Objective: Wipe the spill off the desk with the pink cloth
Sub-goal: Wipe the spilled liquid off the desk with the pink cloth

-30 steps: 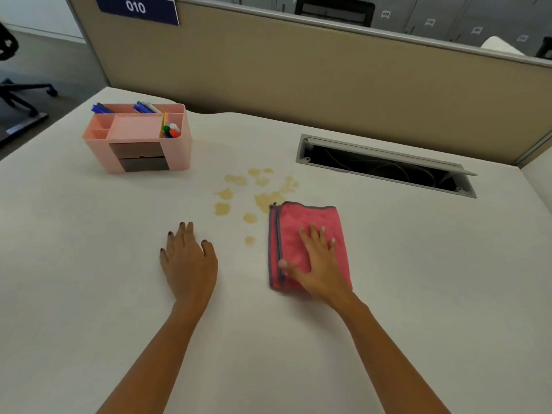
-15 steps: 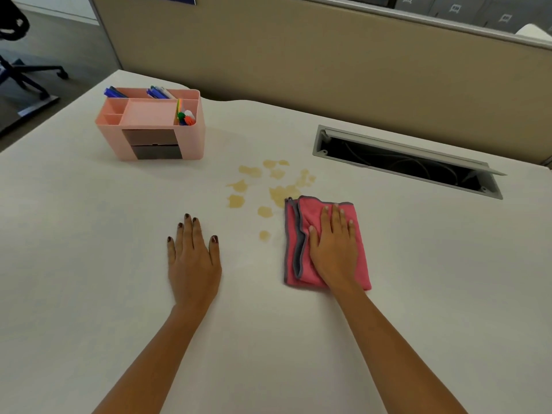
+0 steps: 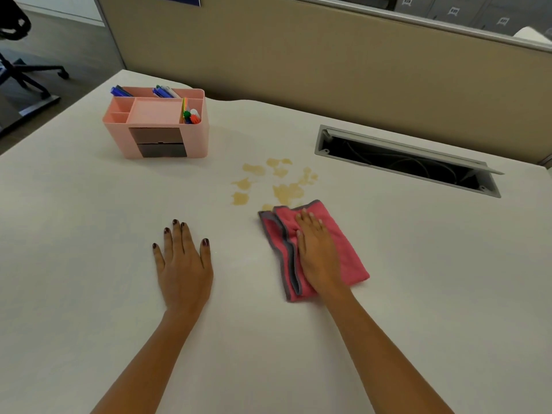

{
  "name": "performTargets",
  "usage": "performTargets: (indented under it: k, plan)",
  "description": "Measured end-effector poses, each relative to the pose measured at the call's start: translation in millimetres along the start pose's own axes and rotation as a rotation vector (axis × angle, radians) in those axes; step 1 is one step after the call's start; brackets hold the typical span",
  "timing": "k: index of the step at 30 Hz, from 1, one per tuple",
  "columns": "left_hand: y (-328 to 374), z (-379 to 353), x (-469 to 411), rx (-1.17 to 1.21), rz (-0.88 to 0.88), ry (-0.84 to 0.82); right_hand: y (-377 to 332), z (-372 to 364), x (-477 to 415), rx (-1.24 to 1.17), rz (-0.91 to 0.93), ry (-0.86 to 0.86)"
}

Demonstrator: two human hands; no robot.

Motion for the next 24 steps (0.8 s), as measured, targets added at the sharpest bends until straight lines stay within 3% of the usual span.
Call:
performTargets:
  k: [4,7,10,16,24]
  plan:
    - [-1.4,-0.6,-1.1,0.001,0.001,-0.001,-47.4,-11.6,14.3,-0.057,0.16,-0.085]
    - [-1.2,-1.0,-1.5,0.005,0.003,-0.004,-62.4,-17.3,28.7,0.112,0.196,-0.078]
    - [-1.9,-0.9,-2.0,0.004,0.006,-0.002,-56.9,-16.8,29.3,0.19,0.087,-0.065]
    - [-2.1,-1.3,-1.1,0.002,-0.001,-0.021,-32.3,-11.4,14.4,0.128,0.001,-0.04]
    - [-12.1,7.0,1.5,0.072,-0.051,-0.031,13.4,3.2,0.5,0.066,-0.249,0.217]
Point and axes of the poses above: each hand's wrist, its own x-axis away from the middle knuckle, its own z-axis out of the back of the hand, y = z × x, the point moved 5 cm from there along -x, towards the middle knuckle, and after that the axes turned 14 degrees about z, right-handed, at the moved point
